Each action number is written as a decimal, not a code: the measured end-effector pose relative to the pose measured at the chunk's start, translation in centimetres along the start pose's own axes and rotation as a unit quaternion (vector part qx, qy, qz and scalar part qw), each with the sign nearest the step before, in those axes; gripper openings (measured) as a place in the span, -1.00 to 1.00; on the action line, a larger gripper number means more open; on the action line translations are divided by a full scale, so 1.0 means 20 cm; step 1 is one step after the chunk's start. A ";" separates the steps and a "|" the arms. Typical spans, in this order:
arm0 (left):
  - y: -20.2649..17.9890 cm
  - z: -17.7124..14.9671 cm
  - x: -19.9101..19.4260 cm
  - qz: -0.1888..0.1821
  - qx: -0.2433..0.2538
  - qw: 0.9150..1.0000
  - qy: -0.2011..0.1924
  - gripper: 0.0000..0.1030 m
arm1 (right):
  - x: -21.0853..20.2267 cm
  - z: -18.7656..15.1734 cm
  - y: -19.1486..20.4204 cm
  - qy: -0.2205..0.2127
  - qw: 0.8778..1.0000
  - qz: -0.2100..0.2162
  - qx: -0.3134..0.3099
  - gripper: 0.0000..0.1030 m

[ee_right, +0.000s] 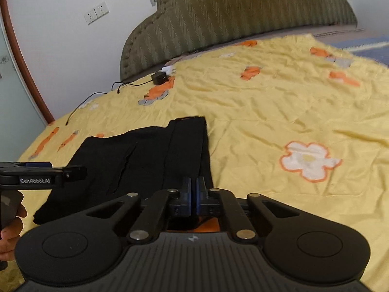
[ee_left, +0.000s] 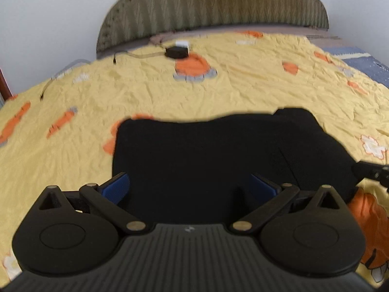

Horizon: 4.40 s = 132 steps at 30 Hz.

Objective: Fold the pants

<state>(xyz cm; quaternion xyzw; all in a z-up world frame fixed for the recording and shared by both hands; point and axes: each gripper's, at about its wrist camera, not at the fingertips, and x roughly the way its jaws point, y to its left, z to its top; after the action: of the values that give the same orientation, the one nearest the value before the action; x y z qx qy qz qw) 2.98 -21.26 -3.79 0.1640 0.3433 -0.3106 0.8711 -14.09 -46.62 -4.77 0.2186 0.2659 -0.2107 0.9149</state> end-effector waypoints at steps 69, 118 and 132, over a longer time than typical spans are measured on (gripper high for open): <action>0.43 -0.32 -0.35 0.027 -0.112 0.992 0.054 1.00 | -0.22 -0.28 0.88 -0.018 0.983 -0.013 -0.183 0.39; 0.82 -0.62 -0.52 0.109 -0.168 0.977 0.072 1.00 | -0.18 -0.50 1.25 0.019 0.987 -0.008 -0.160 0.60; 0.84 -0.64 -0.54 0.120 -0.174 0.975 0.073 1.00 | -0.19 -0.51 1.26 0.020 0.985 -0.003 -0.169 0.60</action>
<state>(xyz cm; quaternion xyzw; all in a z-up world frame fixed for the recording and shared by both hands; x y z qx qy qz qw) 1.50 2.42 -4.14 0.0720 0.4323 -0.1265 0.8899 -8.38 -19.78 -2.96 0.0644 0.3166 -0.1615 0.9325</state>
